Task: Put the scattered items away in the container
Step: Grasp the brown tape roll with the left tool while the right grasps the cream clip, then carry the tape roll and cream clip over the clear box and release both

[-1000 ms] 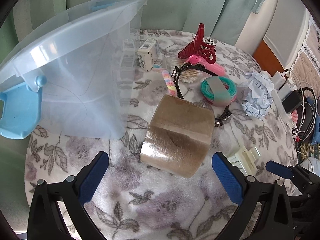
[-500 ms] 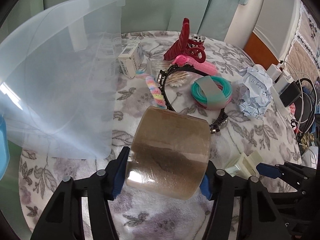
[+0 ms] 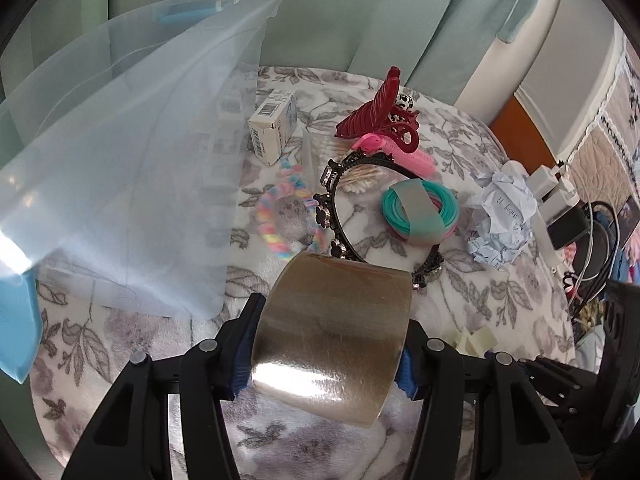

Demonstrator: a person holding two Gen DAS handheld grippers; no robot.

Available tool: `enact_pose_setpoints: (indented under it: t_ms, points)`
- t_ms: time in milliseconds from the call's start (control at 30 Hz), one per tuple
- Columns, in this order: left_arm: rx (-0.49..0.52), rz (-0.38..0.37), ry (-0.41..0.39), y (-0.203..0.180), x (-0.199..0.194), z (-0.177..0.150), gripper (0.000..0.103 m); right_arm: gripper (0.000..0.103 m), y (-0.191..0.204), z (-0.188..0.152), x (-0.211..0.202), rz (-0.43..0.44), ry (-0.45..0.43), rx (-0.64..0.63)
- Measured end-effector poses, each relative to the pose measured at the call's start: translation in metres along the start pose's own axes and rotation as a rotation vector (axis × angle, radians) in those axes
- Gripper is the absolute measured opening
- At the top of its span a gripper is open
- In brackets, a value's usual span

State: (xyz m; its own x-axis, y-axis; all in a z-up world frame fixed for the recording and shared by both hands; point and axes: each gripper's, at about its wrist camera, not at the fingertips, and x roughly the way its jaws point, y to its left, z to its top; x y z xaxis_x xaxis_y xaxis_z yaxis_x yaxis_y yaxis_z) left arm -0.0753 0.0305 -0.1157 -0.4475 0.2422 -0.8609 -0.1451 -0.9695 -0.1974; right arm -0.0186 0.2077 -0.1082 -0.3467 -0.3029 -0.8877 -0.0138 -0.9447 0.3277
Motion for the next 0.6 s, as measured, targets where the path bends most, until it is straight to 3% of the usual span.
enact_pose_setpoints:
  t_ms: [267,567,600]
  points:
    - [-0.136,-0.157,0.056,0.004,-0.004,0.006,0.058,0.049,-0.009,-0.001,-0.016,0.025,-0.006,0.041]
    - [-0.137,-0.194,0.04,-0.005,-0.017,0.016,0.058,0.049,-0.014,0.001,-0.039,0.035,-0.028,0.065]
    - [-0.134,-0.192,0.037,-0.005,-0.018,0.018,0.058,0.049,-0.03,-0.002,-0.047,0.036,-0.033,0.067]
